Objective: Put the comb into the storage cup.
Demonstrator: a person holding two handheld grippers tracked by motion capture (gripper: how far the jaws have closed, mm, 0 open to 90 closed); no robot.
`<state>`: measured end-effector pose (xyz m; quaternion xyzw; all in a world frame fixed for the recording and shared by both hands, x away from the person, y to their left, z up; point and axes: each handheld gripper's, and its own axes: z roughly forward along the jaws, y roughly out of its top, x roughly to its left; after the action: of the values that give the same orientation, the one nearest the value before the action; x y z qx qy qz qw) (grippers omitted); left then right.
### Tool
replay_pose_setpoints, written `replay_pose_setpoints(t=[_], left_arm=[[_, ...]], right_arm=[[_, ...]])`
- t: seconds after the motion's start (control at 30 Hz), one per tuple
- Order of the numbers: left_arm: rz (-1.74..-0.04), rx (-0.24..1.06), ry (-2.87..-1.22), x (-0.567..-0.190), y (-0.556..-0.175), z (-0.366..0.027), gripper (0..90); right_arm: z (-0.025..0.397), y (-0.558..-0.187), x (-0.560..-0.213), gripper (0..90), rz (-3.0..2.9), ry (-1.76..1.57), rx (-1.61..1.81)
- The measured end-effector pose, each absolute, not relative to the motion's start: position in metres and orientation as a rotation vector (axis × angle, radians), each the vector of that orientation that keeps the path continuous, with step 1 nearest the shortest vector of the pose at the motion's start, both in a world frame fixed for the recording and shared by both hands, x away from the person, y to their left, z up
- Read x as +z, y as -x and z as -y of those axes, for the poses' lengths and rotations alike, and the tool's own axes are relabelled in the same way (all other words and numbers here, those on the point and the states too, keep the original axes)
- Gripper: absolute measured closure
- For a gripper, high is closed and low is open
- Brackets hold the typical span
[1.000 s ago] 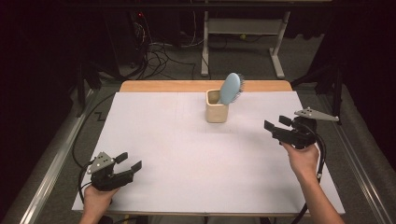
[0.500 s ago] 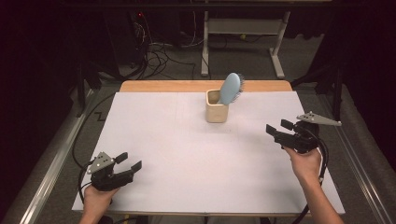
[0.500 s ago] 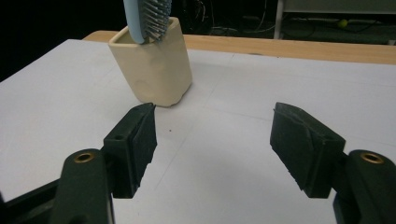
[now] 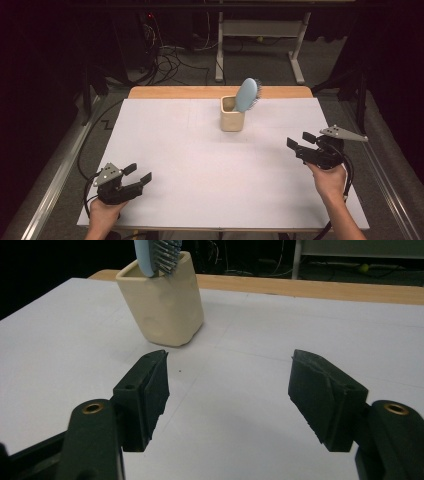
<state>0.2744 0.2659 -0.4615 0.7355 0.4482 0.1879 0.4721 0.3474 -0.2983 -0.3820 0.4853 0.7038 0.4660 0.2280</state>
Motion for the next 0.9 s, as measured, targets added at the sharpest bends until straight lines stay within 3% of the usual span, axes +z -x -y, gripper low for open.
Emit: replay_pose_setpoints(t=[0.9], left_arm=[[-1.096,0.457,-1.803,-0.461,-0.274,-0.266,30.9]], right_arm=[[0.307,-0.327,-0.39,32.6,-1.922,-1.327,1.318]])
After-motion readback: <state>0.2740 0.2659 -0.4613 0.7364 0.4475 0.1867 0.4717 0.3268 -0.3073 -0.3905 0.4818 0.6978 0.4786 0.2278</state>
